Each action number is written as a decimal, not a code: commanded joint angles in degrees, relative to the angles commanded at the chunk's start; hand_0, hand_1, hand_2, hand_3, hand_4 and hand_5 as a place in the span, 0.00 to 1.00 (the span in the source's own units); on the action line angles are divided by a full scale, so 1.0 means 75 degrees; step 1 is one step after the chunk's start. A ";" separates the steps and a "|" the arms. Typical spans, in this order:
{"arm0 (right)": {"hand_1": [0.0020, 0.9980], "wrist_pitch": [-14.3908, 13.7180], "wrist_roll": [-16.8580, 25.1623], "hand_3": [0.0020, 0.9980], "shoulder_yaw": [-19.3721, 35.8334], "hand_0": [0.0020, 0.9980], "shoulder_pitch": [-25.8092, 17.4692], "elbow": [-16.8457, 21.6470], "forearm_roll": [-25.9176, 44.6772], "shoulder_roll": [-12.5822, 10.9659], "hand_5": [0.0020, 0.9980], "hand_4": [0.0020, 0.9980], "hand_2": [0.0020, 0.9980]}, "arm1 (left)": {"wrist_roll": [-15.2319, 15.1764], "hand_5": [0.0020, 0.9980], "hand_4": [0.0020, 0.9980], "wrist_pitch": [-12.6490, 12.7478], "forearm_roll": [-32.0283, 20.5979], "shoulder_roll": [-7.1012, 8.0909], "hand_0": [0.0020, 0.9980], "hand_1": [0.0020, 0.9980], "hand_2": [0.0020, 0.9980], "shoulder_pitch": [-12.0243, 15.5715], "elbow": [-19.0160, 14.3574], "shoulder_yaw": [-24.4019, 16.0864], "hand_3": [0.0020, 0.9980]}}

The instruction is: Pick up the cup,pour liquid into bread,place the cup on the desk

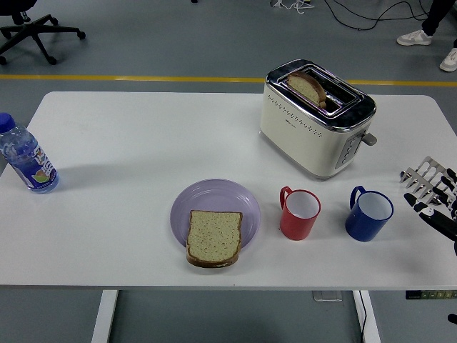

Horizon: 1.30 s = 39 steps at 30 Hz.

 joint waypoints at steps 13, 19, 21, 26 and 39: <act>0.88 -0.0434 0.0120 1.00 -0.0940 0.95 -0.0033 -0.0189 -0.0278 -0.0023 0.25 1.00 0.96 | -0.0005 1.00 0.40 -0.0002 -0.0034 0.0011 0.68 0.74 0.75 0.0023 0.0000 0.0043 0.64; 0.88 -0.0778 0.0196 1.00 -0.1436 0.95 0.0239 -0.0504 -0.0361 0.0007 0.25 1.00 0.95 | 0.0007 1.00 0.40 -0.0010 -0.0003 0.0022 0.68 0.74 0.75 0.0009 0.0000 0.0009 0.64; 0.88 -0.0840 0.0203 1.00 -0.1492 0.95 0.0306 -0.0572 -0.0364 0.0034 0.25 1.00 0.95 | 0.0007 1.00 0.40 -0.0010 -0.0001 0.0022 0.68 0.74 0.75 0.0004 0.0000 0.0006 0.64; 0.87 -0.0877 0.0185 1.00 -0.1639 0.95 0.0448 -0.0664 -0.0423 0.0042 0.24 1.00 0.95 | 0.0007 1.00 0.40 -0.0011 -0.0020 0.0023 0.68 0.74 0.75 -0.0006 0.0000 0.0004 0.64; 0.87 -0.0880 0.0169 1.00 -0.1973 0.95 0.0755 -0.0913 -0.0571 0.0114 0.23 1.00 0.95 | 0.0002 1.00 0.40 -0.0008 -0.0048 0.0028 0.68 0.74 0.75 -0.0028 0.0000 0.0037 0.64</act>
